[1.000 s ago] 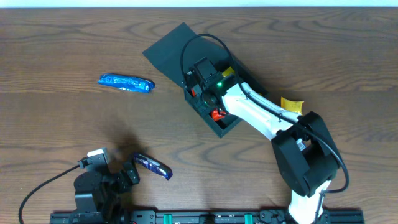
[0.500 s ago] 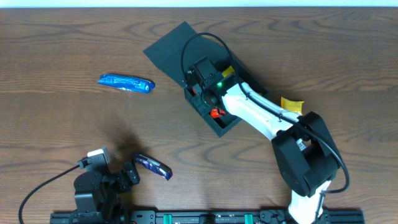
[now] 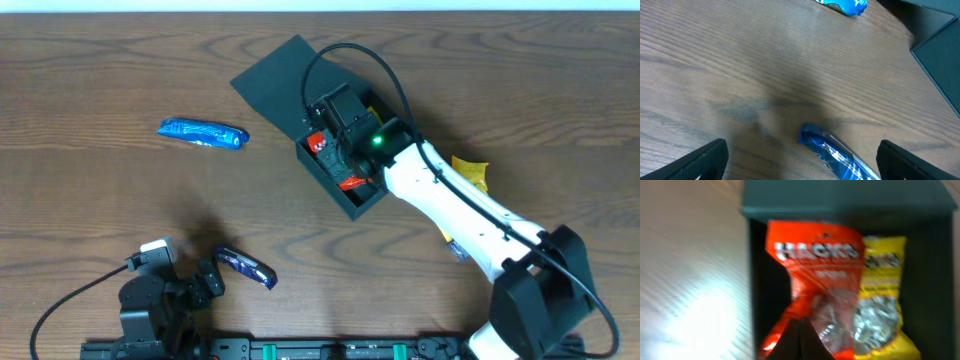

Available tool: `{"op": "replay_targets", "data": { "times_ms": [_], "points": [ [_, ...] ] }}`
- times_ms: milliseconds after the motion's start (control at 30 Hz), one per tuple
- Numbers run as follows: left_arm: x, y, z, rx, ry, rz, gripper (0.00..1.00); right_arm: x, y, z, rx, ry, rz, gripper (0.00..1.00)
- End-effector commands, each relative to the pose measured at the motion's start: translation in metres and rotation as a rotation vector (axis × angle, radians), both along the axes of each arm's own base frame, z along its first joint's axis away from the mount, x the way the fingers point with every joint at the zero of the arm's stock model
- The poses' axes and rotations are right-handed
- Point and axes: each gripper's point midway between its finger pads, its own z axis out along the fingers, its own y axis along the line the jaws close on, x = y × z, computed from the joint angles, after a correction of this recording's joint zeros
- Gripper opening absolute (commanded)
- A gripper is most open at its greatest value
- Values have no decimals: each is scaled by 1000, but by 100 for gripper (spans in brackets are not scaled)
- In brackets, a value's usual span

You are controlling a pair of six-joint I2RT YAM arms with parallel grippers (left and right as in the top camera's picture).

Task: Pack container
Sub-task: 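Push the red bag down beside the yellow bag with the right gripper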

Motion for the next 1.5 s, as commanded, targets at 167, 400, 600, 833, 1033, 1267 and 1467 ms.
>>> {"op": "replay_targets", "data": {
  "times_ms": [167,400,600,833,1033,1267,1467],
  "points": [
    [-11,1,-17,5,75,0,95,17,-31,-15,-74,-10,-117,2],
    [-11,1,-17,5,75,0,95,22,-42,-27,-88,16,-150,2],
    [-11,1,-17,5,75,0,95,12,-31,-46,-79,89,-124,1],
    [-11,1,-17,5,75,0,95,13,-18,-51,-36,94,-108,1],
    [-11,1,-17,5,75,0,96,0,-13,-78,-63,144,-93,1],
    [-11,1,-17,5,75,0,96,-10,7,-84,26,186,-63,2],
    [-11,1,-17,5,75,0,95,-14,13,-85,30,178,-46,2]
  ]
}}
